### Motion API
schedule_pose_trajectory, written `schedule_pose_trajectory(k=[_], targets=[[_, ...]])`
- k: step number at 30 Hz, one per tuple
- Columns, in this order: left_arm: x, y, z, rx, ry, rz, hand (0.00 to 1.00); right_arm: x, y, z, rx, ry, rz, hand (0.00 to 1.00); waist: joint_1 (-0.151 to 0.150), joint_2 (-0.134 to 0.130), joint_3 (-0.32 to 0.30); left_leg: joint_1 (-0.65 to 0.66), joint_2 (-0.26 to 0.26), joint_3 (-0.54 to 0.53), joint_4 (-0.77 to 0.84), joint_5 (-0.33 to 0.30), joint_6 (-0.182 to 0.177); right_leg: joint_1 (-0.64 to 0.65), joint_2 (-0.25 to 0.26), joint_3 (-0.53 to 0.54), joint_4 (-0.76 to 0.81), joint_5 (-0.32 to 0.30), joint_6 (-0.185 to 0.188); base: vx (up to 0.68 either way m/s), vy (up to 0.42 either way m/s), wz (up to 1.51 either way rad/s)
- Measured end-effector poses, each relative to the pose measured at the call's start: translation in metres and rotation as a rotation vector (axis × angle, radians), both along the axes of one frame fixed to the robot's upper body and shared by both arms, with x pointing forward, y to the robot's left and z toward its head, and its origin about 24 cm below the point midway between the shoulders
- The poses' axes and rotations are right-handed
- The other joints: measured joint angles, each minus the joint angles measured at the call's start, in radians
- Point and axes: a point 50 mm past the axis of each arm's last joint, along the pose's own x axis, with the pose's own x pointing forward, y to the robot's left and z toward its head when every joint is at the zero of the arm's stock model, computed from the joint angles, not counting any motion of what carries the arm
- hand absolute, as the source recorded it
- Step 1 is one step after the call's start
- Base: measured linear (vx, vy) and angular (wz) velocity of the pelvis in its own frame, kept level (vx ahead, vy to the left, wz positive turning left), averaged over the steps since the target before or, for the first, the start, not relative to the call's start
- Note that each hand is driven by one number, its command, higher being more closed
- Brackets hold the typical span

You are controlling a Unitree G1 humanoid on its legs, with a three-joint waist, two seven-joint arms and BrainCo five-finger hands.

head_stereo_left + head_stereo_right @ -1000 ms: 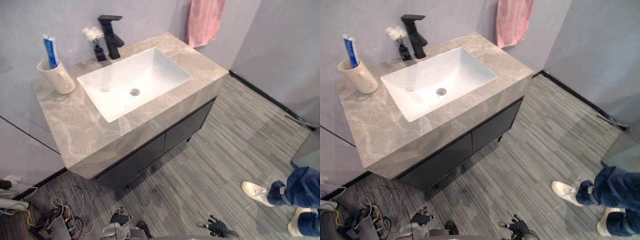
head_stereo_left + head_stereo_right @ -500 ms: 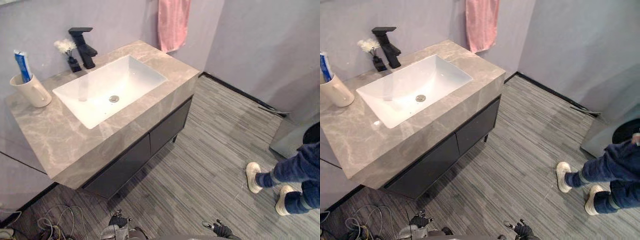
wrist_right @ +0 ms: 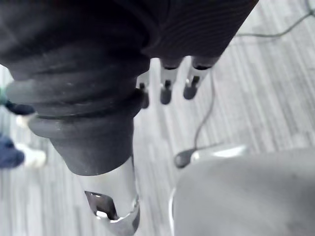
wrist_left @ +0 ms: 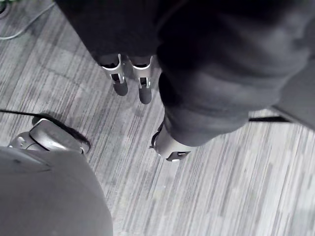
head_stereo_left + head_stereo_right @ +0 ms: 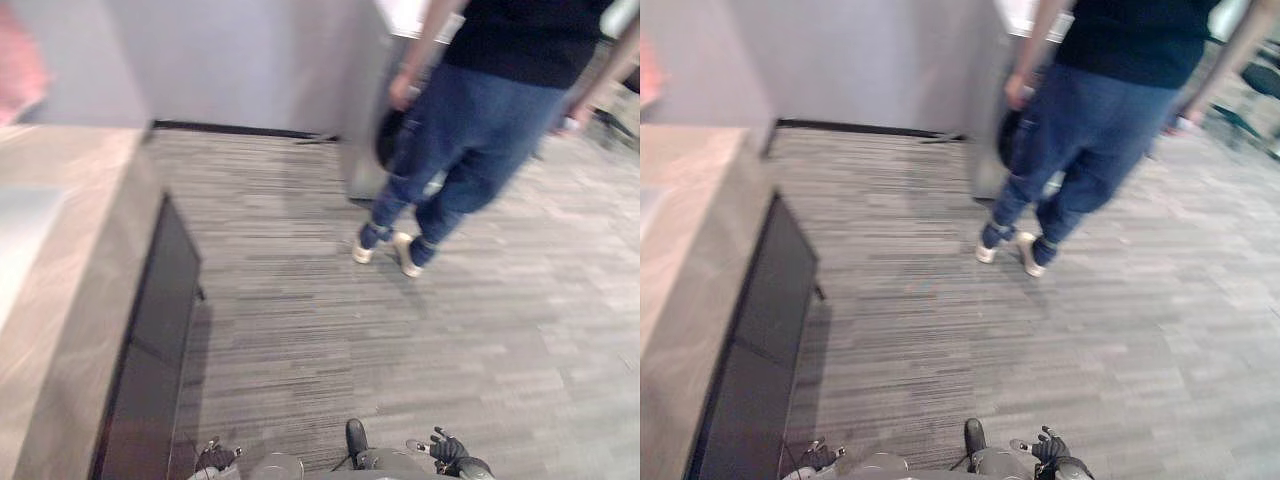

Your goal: Organize washtable

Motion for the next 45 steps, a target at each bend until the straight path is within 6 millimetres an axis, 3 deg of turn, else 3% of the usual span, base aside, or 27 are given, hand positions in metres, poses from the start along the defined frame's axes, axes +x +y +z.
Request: schedule_pose_trajectory(k=[1, 5, 6, 7, 8, 9, 10, 12, 15, 16, 17, 18, 19, 20, 21, 22, 24, 25, 29, 34, 36, 37, 39, 41, 43, 44, 45], targets=[[0.001, -0.002, 0.0, -0.002, 0.002, -0.007, 0.0, -0.003, -0.004, 0.0, 0.005, -0.005, -0.058, 0.0, -0.024, 0.01, -0.01, 0.015, -0.011, 0.016, -0.004, 0.0, 0.0, -0.002, 0.002, 0.025, -0.003, 0.002, 0.003, 0.09, 0.137, -1.05], [-0.001, -0.011, -0.002, -0.005, 0.022, -0.07, 0.0, -0.009, -0.013, 0.001, -0.01, -0.001, -0.088, 0.0, -0.057, 0.062, -0.05, 0.048, -0.041, 0.095, -0.015, 0.012, 0.002, -0.001, 0.011, 0.093, -0.017, 0.016, 0.016, 0.1, 0.174, -1.02], [0.0, -0.013, -0.002, -0.003, 0.024, -0.094, 0.0, -0.01, -0.013, 0.0, -0.013, 0.005, -0.081, 0.0, -0.055, 0.055, -0.057, 0.034, -0.064, 0.107, 0.033, 0.033, -0.03, 0.0, -0.011, 0.116, -0.016, 0.019, 0.014, 0.06, 0.201, -0.9], [0.007, -0.011, 0.0, 0.009, 0.002, -0.138, 0.0, -0.011, -0.004, -0.002, 0.01, 0.011, -0.082, 0.0, -0.054, 0.005, -0.049, -0.054, -0.089, 0.09, 0.187, 0.002, 0.0, -0.002, -0.068, 0.161, -0.023, 0.027, 0.026, 0.05, 0.178, -0.81], [0.011, -0.01, 0.001, 0.017, -0.007, -0.173, 0.0, -0.014, -0.003, -0.003, 0.018, 0.018, -0.107, 0.0, -0.059, 0.005, -0.055, -0.067, -0.046, 0.091, 0.144, -0.032, 0.027, -0.001, -0.07, 0.161, -0.032, 0.036, 0.038, 0.04, 0.13, -0.6], [0.011, -0.013, 0.001, 0.015, -0.006, -0.19, 0.0, -0.016, -0.005, -0.003, 0.017, 0.021, -0.12, 0.0, -0.067, 0.024, -0.062, -0.064, -0.002, 0.099, 0.075, -0.018, 0.008, -0.001, -0.055, 0.161, -0.041, 0.043, 0.049, 0.02, 0.083, -0.96], [0.011, -0.013, 0.0, 0.011, -0.007, -0.172, 0.0, -0.014, -0.005, -0.002, 0.016, 0.016, -0.114, 0.0, -0.042, 0.018, -0.059, -0.04, 0.003, 0.146, 0.035, -0.03, 0.07, -0.006, -0.04, 0.2, -0.053, 0.049, 0.068, -0.04, 0.19, -1.44], [0.009, -0.004, 0.001, 0.035, 0.007, -0.193, 0.0, -0.011, 0.01, -0.003, 0.056, 0.003, -0.117, 0.0, -0.053, 0.0, -0.054, -0.047, 0.002, 0.265, 0.031, -0.027, 0.065, -0.041, -0.032, 0.216, -0.039, 0.057, 0.074, -0.09, 0.189, -1.48], [0.015, -0.009, 0.001, 0.031, 0.004, -0.214, 0.0, -0.003, 0.012, 0.0, 0.057, -0.029, -0.117, 0.0, -0.056, 0.014, -0.051, -0.074, 0.032, 0.416, 0.032, -0.027, 0.065, -0.081, 0.03, 0.213, -0.014, 0.075, 0.049, -0.09, 0.141, -1.31], [0.018, -0.011, 0.002, 0.027, -0.001, -0.214, 0.0, -0.002, 0.011, 0.0, 0.055, -0.037, -0.115, 0.0, -0.058, 0.022, -0.049, -0.072, 0.045, 0.449, 0.033, -0.027, 0.065, -0.09, 0.042, 0.176, -0.01, 0.076, 0.036, -0.04, 0.111, -1.4], [0.02, -0.018, 0.001, 0.01, -0.006, -0.206, 0.0, 0.002, 0.007, 0.003, 0.037, -0.059, -0.102, 0.0, -0.057, 0.044, -0.044, -0.074, 0.082, 0.531, 0.038, -0.027, 0.064, -0.1, 0.073, 0.047, 0.013, 0.076, 0.014, -0.01, 0.074, -1.4], [0.018, -0.024, 0.0, -0.007, -0.004, -0.2, 0.0, 0.003, 0.005, 0.005, 0.026, -0.068, -0.089, 0.0, -0.054, 0.066, -0.045, -0.075, 0.109, 0.597, 0.05, -0.027, 0.052, -0.106, 0.089, -0.1, 0.047, 0.087, -0.053, -0.05, 0.112, -1.81], [0.02, -0.027, 0.0, -0.018, -0.016, -0.184, 0.0, 0.01, 0.012, 0.006, 0.036, -0.09, -0.078, 0.0, -0.052, 0.039, -0.043, -0.134, 0.154, 0.678, 0.221, -0.003, -0.041, -0.105, 0.044, -0.33, 0.05, 0.113, -0.17, -0.11, 0.083, -1.62], [0.034, -0.02, 0.006, 0.011, -0.066, -0.192, 0.0, 0.016, 0.02, 0.007, 0.049, -0.107, -0.08, 0.0, -0.05, -0.015, -0.03, -0.245, 0.206, 0.663, 0.423, -0.032, 0.033, -0.099, 0.004, -0.383, -0.011, 0.139, -0.172, -0.08, 0.038, -1.53], [0.051, -0.015, 0.014, 0.042, -0.127, -0.213, 0.0, 0.02, 0.027, 0.008, 0.065, -0.116, -0.101, 0.0, -0.03, -0.003, -0.02, -0.28, 0.278, 0.603, 0.368, -0.078, 0.136, -0.108, -0.031, -0.511, 0.069, 0.013, -0.157, 0.0, 0.009, -1.81], [0.058, -0.014, 0.017, 0.053, -0.148, -0.213, 0.0, 0.026, 0.025, 0.01, 0.064, -0.126, -0.108, 0.0, -0.007, -0.029, -0.01, -0.199, 0.316, 0.667, 0.251, -0.029, 0.009, -0.107, -0.153, -0.721, 0.228, -0.133, -0.088, 0.12, 0.126, -1.9], [0.038, -0.023, 0.007, 0.012, -0.067, -0.227, 0.0, 0.023, 0.026, 0.009, 0.064, -0.124, -0.105, 0.0, -0.01, -0.003, -0.019, -0.1, 0.288, 0.76, 0.165, -0.02, 0.003, -0.044, -0.218, -0.843, 0.228, -0.152, -0.066, 0.09, 0.228, -1.71], [0.036, -0.023, 0.006, 0.008, -0.054, -0.239, 0.0, 0.021, 0.027, 0.008, 0.066, -0.117, -0.105, 0.0, -0.027, -0.003, -0.021, -0.06, 0.258, 0.784, 0.112, -0.012, -0.003, -0.012, -0.224, -0.82, 0.199, -0.149, -0.061, 0.01, 0.133, -0.99], [0.035, -0.028, 0.004, -0.014, -0.04, -0.236, 0.0, 0.006, 0.012, 0.002, 0.046, -0.052, -0.14, 0.0, -0.057, 0.013, -0.026, -0.036, 0.239, 0.826, 0.069, 0.008, -0.029, 0.024, -0.198, -0.769, 0.069, -0.109, -0.004, 0.04, -0.017, -0.4], [0.03, -0.033, 0.002, -0.035, -0.035, -0.241, 0.0, -0.006, 0.0, -0.001, 0.037, -0.01, -0.201, 0.0, -0.051, 0.038, -0.035, -0.031, 0.286, 0.787, 0.175, 0.018, -0.051, 0.062, -0.153, -0.705, 0.036, -0.108, -0.004, 0.1, -0.082, -0.38], [0.028, -0.036, 0.001, -0.057, -0.039, -0.207, 0.0, -0.007, -0.005, 0.0, 0.026, -0.005, -0.202, 0.0, -0.047, 0.07, -0.033, -0.083, 0.343, 0.659, 0.366, 0.029, -0.061, 0.083, -0.109, -0.651, 0.04, -0.125, -0.026, 0.11, -0.062, -0.92], [0.026, -0.038, 0.001, -0.068, -0.041, -0.187, 0.0, -0.008, -0.005, -0.001, 0.032, 0.001, -0.199, 0.0, -0.037, 0.084, -0.033, -0.137, 0.331, 0.503, 0.484, 0.081, -0.062, 0.098, -0.09, -0.598, 0.04, -0.128, -0.03, 0.12, -0.006, -1.18], [0.027, -0.038, 0.001, -0.073, -0.049, -0.185, 0.0, -0.01, -0.005, -0.002, 0.046, 0.014, -0.196, 0.0, -0.023, 0.076, -0.028, -0.15, 0.246, 0.325, 0.483, 0.055, -0.092, 0.113, -0.095, -0.519, 0.034, -0.129, -0.031, 0.13, 0.095, -1.17], [0.026, -0.039, 0.001, -0.08, -0.05, -0.192, 0.0, -0.009, -0.005, -0.002, 0.049, 0.011, -0.197, 0.0, -0.029, 0.083, -0.027, -0.169, 0.217, 0.253, 0.437, 0.033, -0.095, 0.128, -0.097, -0.482, 0.022, -0.128, -0.03, 0.1, 0.154, -0.8], [0.026, -0.04, 0.002, -0.078, -0.057, -0.205, 0.0, -0.009, -0.006, -0.002, 0.048, 0.009, -0.198, 0.0, -0.028, 0.089, -0.027, -0.195, 0.186, 0.149, 0.182, 0.055, -0.116, 0.127, -0.116, -0.445, 0.018, -0.123, 0.015, 0.05, 0.245, -0.53], [0.026, -0.041, 0.001, -0.081, -0.06, -0.203, 0.0, -0.01, -0.008, -0.002, 0.042, 0.013, -0.196, 0.0, -0.026, 0.096, -0.033, -0.188, 0.174, 0.158, 0.157, 0.077, -0.084, 0.124, -0.117, -0.437, 0.014, -0.12, 0.038, 0.07, 0.253, -0.28], [0.023, -0.037, 0.001, -0.066, -0.053, -0.216, 0.0, -0.011, -0.003, -0.003, 0.053, 0.02, -0.191, 0.0, -0.027, 0.078, -0.046, -0.168, 0.139, 0.173, 0.092, 0.095, -0.079, 0.129, -0.142, -0.414, -0.012, -0.112, 0.047, 0.14, 0.206, 0.0]])
